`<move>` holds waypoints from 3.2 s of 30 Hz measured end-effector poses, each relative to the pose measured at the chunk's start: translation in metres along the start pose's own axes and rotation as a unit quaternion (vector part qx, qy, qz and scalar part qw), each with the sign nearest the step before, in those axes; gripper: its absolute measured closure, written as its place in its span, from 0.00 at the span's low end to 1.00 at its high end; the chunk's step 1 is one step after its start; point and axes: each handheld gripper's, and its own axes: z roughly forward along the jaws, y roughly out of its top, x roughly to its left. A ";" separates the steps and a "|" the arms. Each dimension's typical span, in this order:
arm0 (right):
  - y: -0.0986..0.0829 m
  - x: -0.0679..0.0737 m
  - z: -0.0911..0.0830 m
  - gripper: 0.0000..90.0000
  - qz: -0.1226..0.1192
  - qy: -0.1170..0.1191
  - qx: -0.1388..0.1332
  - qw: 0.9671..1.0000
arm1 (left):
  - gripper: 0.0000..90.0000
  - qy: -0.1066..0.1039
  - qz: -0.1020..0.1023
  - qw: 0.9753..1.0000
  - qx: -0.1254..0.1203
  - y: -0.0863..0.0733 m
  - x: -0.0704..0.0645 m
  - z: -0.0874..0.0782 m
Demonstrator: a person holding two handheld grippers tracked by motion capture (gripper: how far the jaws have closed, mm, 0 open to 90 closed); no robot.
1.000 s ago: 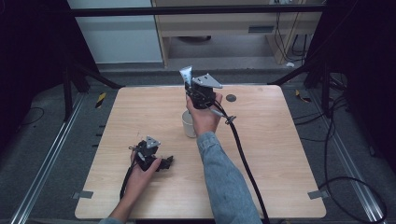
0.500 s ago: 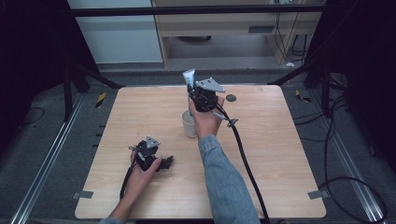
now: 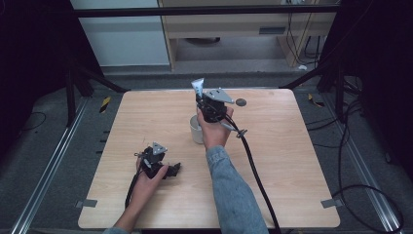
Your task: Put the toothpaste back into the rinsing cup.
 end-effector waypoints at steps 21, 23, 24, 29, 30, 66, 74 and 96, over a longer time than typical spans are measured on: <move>-0.032 0.003 0.009 0.88 0.005 -0.003 0.022 1.000 | 0.00 0.000 0.002 1.000 0.001 0.000 0.000 0.000; -0.034 0.003 0.010 0.88 0.010 -0.003 0.024 1.000 | 0.00 0.000 0.002 1.000 0.001 0.000 0.000 0.000; -0.034 0.003 0.010 0.88 0.010 -0.003 0.024 1.000 | 0.00 0.000 0.002 1.000 0.001 0.000 0.000 0.000; -0.039 0.002 0.012 0.88 0.015 -0.004 0.026 1.000 | 0.00 0.000 0.002 1.000 0.001 0.000 0.000 0.000; -0.039 0.002 0.012 0.88 0.015 -0.004 0.026 1.000 | 0.00 0.000 0.002 1.000 0.001 0.000 0.000 0.000; -0.051 -0.005 0.017 0.88 0.052 0.004 0.049 0.997 | 0.00 0.000 0.001 1.000 0.001 0.000 0.000 0.000; -0.051 -0.007 0.015 0.88 0.054 0.006 0.050 0.997 | 0.00 0.000 0.001 1.000 0.002 0.001 0.000 0.000; -0.051 -0.013 0.009 0.85 0.056 0.010 0.054 0.997 | 0.00 0.000 0.003 1.000 0.003 0.001 0.000 0.001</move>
